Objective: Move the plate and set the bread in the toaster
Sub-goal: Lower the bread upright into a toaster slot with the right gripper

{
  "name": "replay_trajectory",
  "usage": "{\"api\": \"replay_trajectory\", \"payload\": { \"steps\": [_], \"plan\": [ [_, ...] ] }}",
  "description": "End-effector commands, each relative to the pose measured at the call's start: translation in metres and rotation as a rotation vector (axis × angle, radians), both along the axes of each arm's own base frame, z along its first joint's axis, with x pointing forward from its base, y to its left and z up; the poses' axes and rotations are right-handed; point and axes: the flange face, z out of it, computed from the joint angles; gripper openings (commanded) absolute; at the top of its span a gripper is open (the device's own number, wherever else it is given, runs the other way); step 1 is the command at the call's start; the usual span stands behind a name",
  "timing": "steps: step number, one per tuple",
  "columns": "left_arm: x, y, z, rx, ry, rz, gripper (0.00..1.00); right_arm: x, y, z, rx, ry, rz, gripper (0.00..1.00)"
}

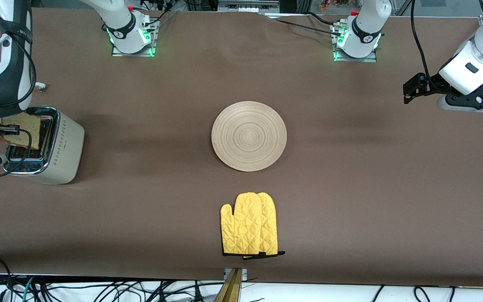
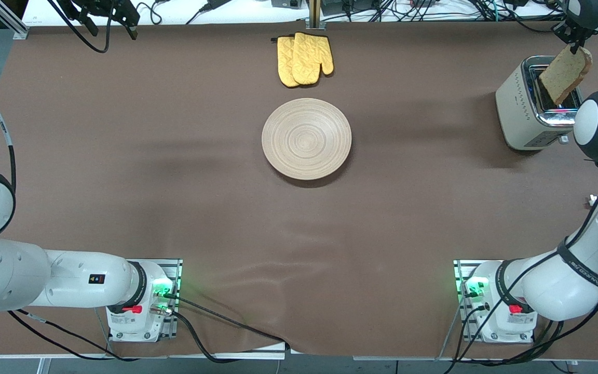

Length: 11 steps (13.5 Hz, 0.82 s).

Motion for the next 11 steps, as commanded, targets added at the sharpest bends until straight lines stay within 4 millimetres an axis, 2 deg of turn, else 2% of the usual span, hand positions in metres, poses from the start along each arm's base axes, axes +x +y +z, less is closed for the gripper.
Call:
{"api": "replay_trajectory", "payload": {
  "steps": [1,7,11],
  "plan": [
    [0.002,-0.002,0.007,0.014,0.003,0.000,1.00,0.000,-0.012,-0.006,-0.020,0.017,-0.017,0.00],
    [0.002,-0.003,0.007,0.016,0.004,0.000,1.00,0.005,-0.010,-0.022,-0.026,0.025,-0.015,0.00],
    [0.002,-0.002,0.007,0.014,0.004,-0.003,1.00,0.016,-0.005,-0.028,-0.042,-0.001,-0.005,0.00]
  ]
}}
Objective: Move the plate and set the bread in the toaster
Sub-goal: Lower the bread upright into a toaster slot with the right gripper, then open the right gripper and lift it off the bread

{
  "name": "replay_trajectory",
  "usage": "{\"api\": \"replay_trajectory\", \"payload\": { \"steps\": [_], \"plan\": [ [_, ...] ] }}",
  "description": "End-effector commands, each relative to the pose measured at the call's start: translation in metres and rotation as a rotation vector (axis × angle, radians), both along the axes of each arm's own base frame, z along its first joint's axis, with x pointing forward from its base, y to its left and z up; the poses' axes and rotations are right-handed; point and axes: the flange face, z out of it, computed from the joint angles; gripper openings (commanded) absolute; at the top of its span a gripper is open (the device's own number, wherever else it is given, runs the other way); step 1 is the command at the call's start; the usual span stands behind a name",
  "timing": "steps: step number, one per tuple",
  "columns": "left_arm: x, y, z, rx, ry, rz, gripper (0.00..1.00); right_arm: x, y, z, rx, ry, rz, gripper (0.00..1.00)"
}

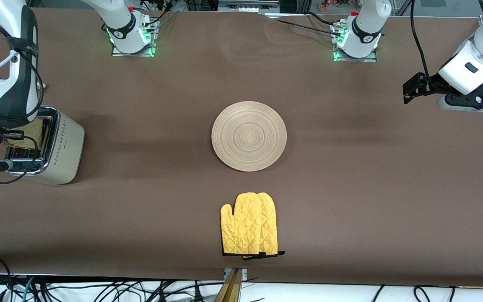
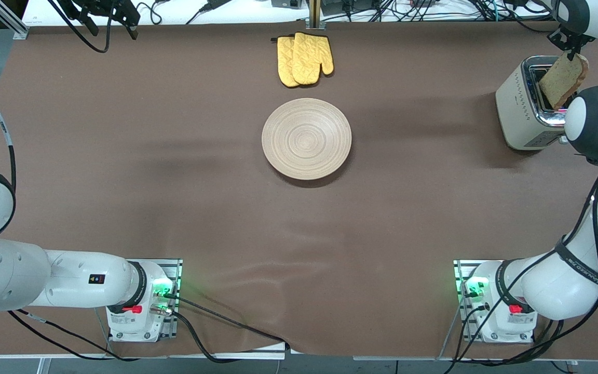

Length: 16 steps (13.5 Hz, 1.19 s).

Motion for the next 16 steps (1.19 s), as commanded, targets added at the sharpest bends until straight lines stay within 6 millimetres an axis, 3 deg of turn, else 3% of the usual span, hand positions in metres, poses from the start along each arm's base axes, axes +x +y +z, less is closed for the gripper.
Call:
{"api": "replay_trajectory", "payload": {
  "steps": [1,6,7,8,9,11,14,16],
  "plan": [
    [0.003,0.001,0.006,0.014,0.005,0.003,1.00,0.009,0.003,0.000,-0.019,-0.025,0.005,0.00],
    [0.003,0.003,0.006,0.013,0.005,0.007,1.00,0.012,0.006,-0.006,-0.020,-0.035,-0.007,0.01],
    [0.003,0.004,0.007,0.012,0.004,0.009,1.00,0.012,0.007,-0.007,-0.006,-0.038,-0.012,0.19],
    [0.003,0.004,0.006,0.012,0.005,0.009,1.00,0.012,0.010,-0.006,0.001,-0.039,-0.012,0.82],
    [0.003,0.005,0.006,0.013,0.005,0.012,1.00,0.012,0.015,-0.005,0.028,-0.048,-0.018,1.00],
    [0.003,0.006,0.006,0.013,0.005,0.013,1.00,0.013,0.032,0.000,0.094,-0.068,-0.019,1.00],
    [0.003,0.005,0.006,0.012,0.005,0.010,1.00,0.013,0.082,0.036,0.243,-0.146,0.022,1.00],
    [0.003,0.005,0.006,0.013,0.005,0.012,1.00,0.004,0.115,0.070,0.308,-0.193,0.077,1.00]
  ]
}}
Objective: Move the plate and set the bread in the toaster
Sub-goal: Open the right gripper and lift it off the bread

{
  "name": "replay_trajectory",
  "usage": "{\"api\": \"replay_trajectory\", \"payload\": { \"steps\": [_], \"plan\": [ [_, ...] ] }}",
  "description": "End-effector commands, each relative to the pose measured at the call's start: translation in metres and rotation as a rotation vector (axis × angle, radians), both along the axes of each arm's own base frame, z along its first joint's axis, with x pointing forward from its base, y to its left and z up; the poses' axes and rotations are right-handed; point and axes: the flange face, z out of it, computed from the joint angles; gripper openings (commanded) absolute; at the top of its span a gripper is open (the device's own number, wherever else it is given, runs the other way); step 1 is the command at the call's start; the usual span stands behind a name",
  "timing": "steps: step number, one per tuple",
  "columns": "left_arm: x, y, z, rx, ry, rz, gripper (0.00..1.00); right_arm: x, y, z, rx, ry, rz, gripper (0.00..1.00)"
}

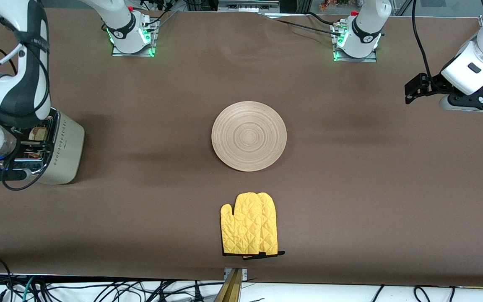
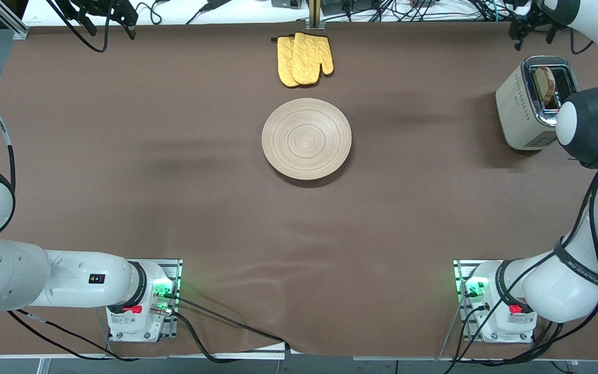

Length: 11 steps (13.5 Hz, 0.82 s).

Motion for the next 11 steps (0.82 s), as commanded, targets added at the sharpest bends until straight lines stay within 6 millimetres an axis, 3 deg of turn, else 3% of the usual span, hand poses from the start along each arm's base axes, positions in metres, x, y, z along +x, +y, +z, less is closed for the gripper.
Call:
{"api": "replay_trajectory", "payload": {
  "steps": [1,3,5,11],
  "plan": [
    [0.003,0.002,0.006,0.012,0.005,0.004,1.00,-0.022,0.049,0.056,0.109,-0.057,0.079,1.00],
    [0.003,0.002,0.006,0.012,0.005,0.004,1.00,-0.042,0.077,0.087,0.147,-0.057,0.117,1.00],
    [0.003,0.001,0.006,0.013,0.005,0.004,1.00,-0.064,0.080,0.107,0.221,-0.028,0.117,1.00],
    [0.003,0.002,0.006,0.012,0.005,0.004,1.00,-0.071,0.079,0.111,0.244,-0.022,0.117,1.00]
  ]
}}
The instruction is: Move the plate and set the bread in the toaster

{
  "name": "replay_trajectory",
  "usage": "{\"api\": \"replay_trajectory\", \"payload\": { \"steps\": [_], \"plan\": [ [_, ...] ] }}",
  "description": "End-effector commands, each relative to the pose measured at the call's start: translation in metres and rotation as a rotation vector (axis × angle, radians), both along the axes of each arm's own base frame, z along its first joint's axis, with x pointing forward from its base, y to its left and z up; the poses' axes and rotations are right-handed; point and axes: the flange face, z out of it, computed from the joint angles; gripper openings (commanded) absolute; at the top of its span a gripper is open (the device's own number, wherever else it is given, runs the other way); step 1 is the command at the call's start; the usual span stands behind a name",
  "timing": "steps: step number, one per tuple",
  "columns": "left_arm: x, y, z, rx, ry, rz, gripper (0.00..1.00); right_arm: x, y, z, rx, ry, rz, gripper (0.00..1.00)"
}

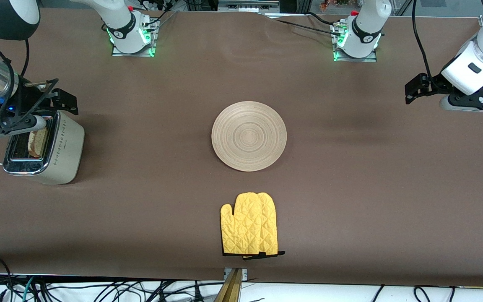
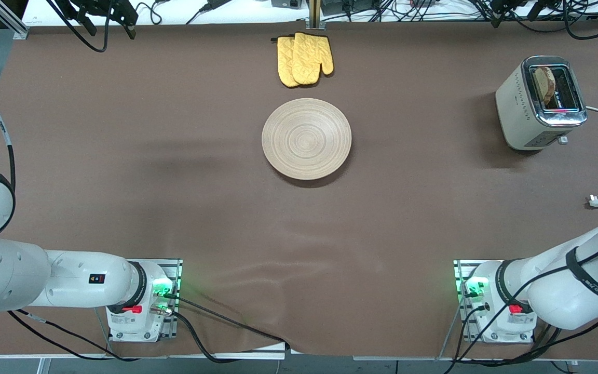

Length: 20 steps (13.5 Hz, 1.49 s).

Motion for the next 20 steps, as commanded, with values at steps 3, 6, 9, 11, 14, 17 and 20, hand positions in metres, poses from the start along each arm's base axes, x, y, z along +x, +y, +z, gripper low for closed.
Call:
{"api": "replay_trajectory", "payload": {
  "steps": [3,6,9,11,14,17,20],
  "plan": [
    [0.003,0.001,0.006,0.013,0.005,0.003,1.00,-0.006,0.004,0.001,0.019,0.009,0.009,1.00],
    [0.003,0.001,0.006,0.013,0.005,0.003,1.00,-0.007,0.009,-0.001,0.040,0.018,0.016,1.00],
    [0.003,0.001,0.006,0.013,0.005,0.003,1.00,-0.016,0.011,0.002,0.033,0.025,-0.031,1.00],
    [0.003,0.001,0.006,0.013,0.005,0.003,1.00,-0.025,0.014,0.002,0.009,0.025,-0.029,1.00],
    [0.003,0.001,0.006,0.013,0.005,0.003,1.00,-0.032,0.010,0.006,0.001,0.021,-0.028,1.00],
    [0.003,0.001,0.006,0.013,0.005,0.005,1.00,-0.025,0.003,0.004,0.017,0.009,-0.046,1.00],
    [0.002,0.001,0.006,0.014,0.005,0.003,1.00,-0.022,0.004,0.004,0.006,0.000,-0.034,1.00]
  ]
}}
